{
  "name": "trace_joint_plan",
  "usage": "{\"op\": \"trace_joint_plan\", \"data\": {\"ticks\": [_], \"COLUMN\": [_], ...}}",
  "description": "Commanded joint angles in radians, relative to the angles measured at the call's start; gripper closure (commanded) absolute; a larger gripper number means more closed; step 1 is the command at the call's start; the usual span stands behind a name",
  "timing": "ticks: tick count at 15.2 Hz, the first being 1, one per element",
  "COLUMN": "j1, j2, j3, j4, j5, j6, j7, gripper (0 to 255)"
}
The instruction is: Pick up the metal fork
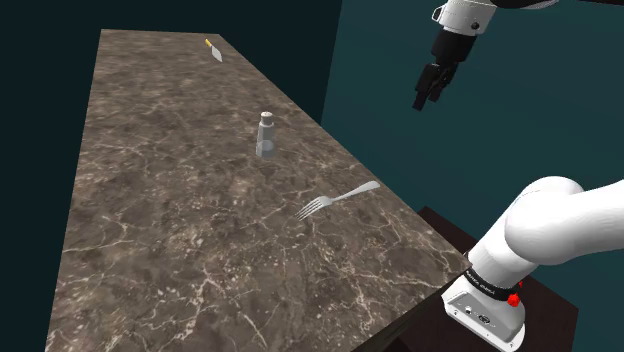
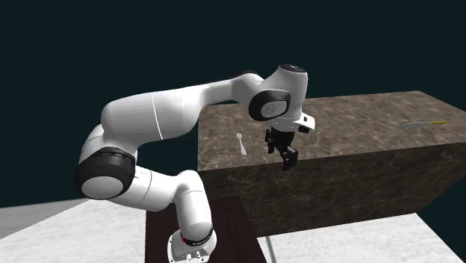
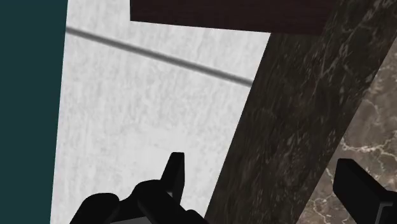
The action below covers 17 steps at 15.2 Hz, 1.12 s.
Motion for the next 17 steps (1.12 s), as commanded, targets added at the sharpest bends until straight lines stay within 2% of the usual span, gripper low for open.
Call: {"op": "trace_joint_plan", "data": {"ticks": [1,17], "j1": [0.0,0.309], "j2": [0.0,0.335], "j3": [0.0,0.117], "j4": [0.0,0.109], "j5": [0.0,0.127], "j6": [0.0,0.067], "j7": [0.0,-0.415], "gripper": [0,0]}}
